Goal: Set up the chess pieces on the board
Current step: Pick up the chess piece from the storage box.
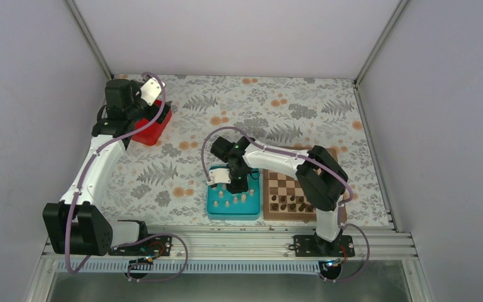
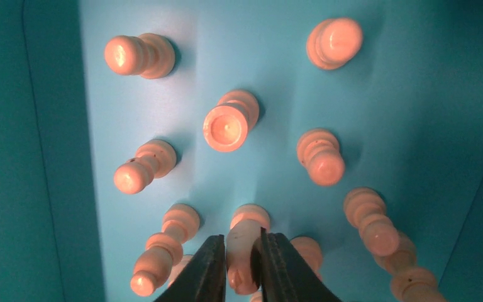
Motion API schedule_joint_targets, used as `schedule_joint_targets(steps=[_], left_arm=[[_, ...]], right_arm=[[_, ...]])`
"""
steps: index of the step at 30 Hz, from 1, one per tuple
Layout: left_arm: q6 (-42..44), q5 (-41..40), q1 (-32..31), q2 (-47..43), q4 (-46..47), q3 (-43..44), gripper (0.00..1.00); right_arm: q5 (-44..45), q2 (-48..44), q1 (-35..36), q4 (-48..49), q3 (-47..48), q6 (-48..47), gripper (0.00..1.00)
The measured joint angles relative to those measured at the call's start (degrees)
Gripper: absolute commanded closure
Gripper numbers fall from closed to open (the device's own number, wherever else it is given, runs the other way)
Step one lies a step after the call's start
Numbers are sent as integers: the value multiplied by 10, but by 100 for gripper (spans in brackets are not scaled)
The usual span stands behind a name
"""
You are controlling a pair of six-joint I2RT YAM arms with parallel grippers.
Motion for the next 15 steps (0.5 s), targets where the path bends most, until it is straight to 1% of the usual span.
schedule_joint_targets(steps=[3,4,10,15], left_arm=[[0,0,0,0,0,0,0],[0,0,0,0,0,0,0],[0,0,0,0,0,0,0],[0,0,0,0,0,0,0]], right_arm=[[-1,3,0,4,0,1,94],[-1,3,0,5,0,-1,95],[-3,0,-5,1,2,0,96],[-15,-25,-23,-34,26,0,96]])
